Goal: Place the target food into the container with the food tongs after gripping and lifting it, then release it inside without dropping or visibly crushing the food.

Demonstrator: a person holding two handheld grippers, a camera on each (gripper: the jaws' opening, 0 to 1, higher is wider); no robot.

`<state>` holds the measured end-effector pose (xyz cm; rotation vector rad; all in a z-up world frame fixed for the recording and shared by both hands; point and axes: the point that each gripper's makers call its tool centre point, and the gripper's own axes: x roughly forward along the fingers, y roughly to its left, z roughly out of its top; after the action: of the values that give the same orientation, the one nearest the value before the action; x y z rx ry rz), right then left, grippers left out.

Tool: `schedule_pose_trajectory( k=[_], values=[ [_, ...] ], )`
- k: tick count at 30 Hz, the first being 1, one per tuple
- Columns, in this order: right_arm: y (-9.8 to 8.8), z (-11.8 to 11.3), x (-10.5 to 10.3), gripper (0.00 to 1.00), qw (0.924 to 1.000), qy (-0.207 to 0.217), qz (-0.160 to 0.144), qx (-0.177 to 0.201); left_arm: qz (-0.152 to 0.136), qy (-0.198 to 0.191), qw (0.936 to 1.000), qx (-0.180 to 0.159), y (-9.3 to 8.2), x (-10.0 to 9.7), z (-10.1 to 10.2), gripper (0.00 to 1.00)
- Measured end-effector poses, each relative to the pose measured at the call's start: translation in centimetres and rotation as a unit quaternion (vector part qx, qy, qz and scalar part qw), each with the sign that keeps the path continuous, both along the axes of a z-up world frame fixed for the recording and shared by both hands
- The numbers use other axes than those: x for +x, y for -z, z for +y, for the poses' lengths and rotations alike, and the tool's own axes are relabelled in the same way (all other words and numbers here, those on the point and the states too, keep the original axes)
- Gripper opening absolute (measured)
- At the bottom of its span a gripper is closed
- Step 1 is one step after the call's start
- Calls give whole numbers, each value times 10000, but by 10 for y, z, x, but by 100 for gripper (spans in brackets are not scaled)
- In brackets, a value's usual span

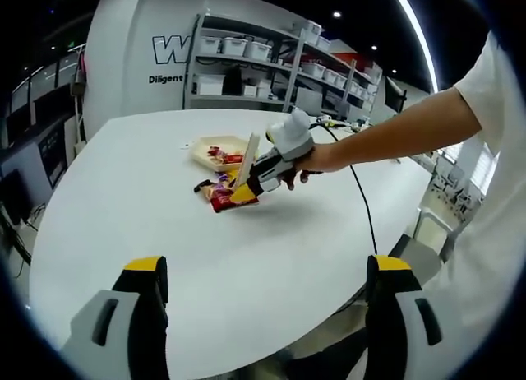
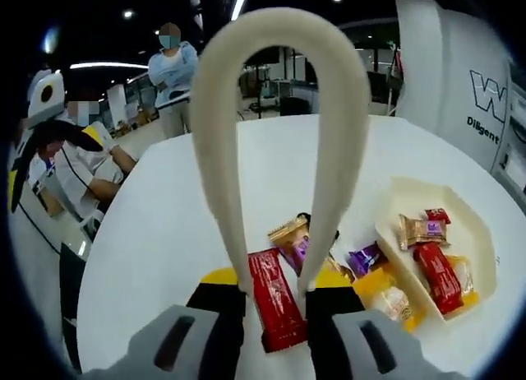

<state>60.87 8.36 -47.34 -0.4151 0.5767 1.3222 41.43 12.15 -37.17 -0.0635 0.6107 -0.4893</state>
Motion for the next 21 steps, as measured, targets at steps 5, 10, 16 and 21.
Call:
schedule_pose_trajectory(
  k=[5,10,16,21],
  values=[
    [2,0,-5,24,9999,-159,-14,-30,0,52,10000,6,-1,2,-3,99],
    [7,-2,-4,23,9996,-227,-64,-140,7,67,10000,19,-2,3,-3,99],
    [11,-4,-1,22,9994,-231,-74,-249,13,82,10000,21,-2,3,-3,99],
    [12,-5,-1,18,9992,-239,-97,-299,17,67,10000,10,-2,3,-2,99]
  ],
)
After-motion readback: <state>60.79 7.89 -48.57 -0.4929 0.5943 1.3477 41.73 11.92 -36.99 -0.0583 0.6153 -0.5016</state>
